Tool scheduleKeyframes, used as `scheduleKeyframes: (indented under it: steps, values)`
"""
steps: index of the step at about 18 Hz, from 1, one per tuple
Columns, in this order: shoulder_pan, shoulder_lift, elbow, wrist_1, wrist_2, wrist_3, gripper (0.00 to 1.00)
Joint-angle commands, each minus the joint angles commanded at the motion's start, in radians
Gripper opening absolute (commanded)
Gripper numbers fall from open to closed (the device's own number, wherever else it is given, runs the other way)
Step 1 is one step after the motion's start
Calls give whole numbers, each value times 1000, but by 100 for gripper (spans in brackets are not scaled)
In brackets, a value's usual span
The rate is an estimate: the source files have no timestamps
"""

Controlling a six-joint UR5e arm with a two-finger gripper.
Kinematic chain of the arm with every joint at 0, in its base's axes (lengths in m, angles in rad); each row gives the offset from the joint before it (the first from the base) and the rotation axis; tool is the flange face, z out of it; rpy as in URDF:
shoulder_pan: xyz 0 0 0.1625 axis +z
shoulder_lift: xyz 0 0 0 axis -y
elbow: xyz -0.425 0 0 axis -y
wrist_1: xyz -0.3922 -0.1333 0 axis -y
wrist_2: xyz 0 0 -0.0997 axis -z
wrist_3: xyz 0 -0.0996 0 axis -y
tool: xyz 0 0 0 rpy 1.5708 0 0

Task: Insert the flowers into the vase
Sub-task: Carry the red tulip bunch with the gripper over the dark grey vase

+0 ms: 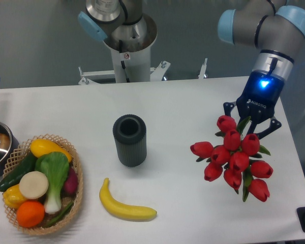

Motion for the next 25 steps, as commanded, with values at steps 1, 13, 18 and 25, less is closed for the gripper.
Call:
scheduleKeyframes:
  steps: [1,13,18,25]
  values:
    - [0,0,0,0,-2,0,21]
    - [-1,-2,-28,2,-165,8,21]
    - [-66,6,-44,2,-265,8,21]
    - [-87,66,-207,8,-425,69,21]
